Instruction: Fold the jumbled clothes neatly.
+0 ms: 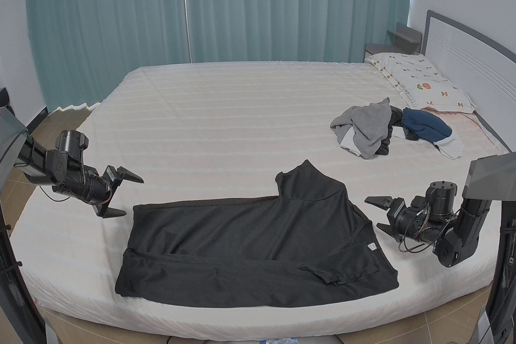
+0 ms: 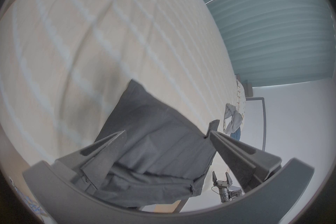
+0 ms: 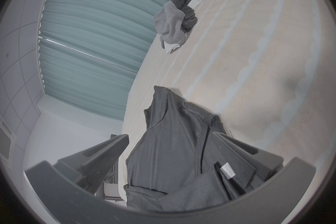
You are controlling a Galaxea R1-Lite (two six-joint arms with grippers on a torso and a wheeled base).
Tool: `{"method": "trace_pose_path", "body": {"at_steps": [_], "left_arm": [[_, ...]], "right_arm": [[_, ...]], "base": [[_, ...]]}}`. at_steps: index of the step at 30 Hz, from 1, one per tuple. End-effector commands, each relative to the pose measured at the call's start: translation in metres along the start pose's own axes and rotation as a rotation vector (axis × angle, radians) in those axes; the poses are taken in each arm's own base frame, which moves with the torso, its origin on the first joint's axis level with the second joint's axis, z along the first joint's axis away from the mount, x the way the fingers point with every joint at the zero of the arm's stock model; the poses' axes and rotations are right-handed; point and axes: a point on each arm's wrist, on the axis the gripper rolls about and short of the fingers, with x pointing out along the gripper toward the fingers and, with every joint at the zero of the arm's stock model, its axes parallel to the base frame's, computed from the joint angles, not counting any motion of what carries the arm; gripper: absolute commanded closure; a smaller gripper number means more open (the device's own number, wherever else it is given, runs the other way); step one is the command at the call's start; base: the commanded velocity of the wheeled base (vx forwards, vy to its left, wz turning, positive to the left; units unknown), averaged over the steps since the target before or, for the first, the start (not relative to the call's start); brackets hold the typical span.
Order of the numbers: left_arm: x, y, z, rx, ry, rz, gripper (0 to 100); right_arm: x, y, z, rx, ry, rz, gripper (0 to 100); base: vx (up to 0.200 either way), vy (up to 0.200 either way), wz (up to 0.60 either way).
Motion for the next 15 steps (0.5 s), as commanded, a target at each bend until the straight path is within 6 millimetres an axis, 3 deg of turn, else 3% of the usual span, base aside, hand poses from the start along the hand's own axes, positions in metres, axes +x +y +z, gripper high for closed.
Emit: {"method": "trace_pose_path", "body": {"at_steps": [1,2,5,9,15], "left_arm": [[0.034,0.001,0.016,0.019,-0.009,0.013,0],[0.051,0.003,0.019,0.038,-0.027,0.03,0],[0.073,0.012,0.015,0.103,-0.081,0.065,0],[0.083,0.025,0.019,0.206,-0.154,0.039,0],[0.086,0.034,0.016,0.222,-0.171,0.027,0]], "right_arm": [[0.0,-0.001,-0.001,0.002,0.004,-0.004,0],[0.0,-0.001,-0.001,0.002,0.004,-0.005,0],[0.0,-0.002,-0.002,0.004,0.007,-0.008,0],[0.004,-0.007,-0.003,0.009,0.014,-0.019,0],[0.005,-0.009,-0.007,0.011,0.026,-0.026,0]], "base": [[0.0,0.0,0.0],[0.0,0.0,0.0],[0.0,0.0,0.0],[0.0,0.0,0.0],[0.0,0.0,0.0]]}}
